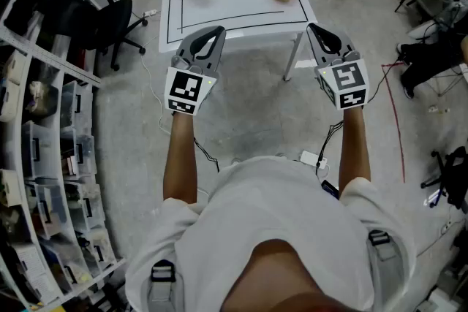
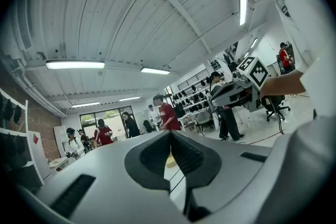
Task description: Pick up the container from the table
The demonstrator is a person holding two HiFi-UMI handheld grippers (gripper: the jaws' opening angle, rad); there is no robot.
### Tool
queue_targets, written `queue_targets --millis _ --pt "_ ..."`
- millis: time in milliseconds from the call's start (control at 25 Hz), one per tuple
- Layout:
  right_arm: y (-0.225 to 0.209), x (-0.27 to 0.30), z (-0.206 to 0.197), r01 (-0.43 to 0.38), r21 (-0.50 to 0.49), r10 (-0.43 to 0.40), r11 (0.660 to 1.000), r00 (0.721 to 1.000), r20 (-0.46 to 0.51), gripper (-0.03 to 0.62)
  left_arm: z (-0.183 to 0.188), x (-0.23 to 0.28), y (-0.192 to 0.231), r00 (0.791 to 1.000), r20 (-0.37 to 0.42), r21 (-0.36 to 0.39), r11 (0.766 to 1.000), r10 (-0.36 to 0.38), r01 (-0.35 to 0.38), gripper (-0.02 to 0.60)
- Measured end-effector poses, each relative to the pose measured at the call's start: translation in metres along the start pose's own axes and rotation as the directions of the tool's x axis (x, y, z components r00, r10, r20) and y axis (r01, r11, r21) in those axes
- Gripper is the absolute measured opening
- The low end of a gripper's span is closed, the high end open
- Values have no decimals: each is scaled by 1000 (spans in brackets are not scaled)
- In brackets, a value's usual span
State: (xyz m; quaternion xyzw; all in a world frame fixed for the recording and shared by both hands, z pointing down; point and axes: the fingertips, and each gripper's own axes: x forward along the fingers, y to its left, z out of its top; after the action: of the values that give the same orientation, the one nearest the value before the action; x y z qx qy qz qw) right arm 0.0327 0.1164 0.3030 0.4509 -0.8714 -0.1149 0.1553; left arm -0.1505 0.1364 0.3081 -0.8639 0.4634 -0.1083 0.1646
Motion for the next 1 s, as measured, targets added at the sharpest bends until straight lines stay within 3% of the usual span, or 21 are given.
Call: queue_targets --millis 320,720,1000 --pt "-21 -12 -11 -3 47 2 999 1000 24 14 1 9 -14 999 -33 9 1000 22 -22 18" --pt "-63 -19 -66 -116 32 116 993 993 -3 12 -14 48 -54 992 -96 -48 996 76 -81 18" --pt "-97 13 -85 -121 56 122 991 993 -5 12 -30 99 -51 993 -106 -71 996 54 -62 18"
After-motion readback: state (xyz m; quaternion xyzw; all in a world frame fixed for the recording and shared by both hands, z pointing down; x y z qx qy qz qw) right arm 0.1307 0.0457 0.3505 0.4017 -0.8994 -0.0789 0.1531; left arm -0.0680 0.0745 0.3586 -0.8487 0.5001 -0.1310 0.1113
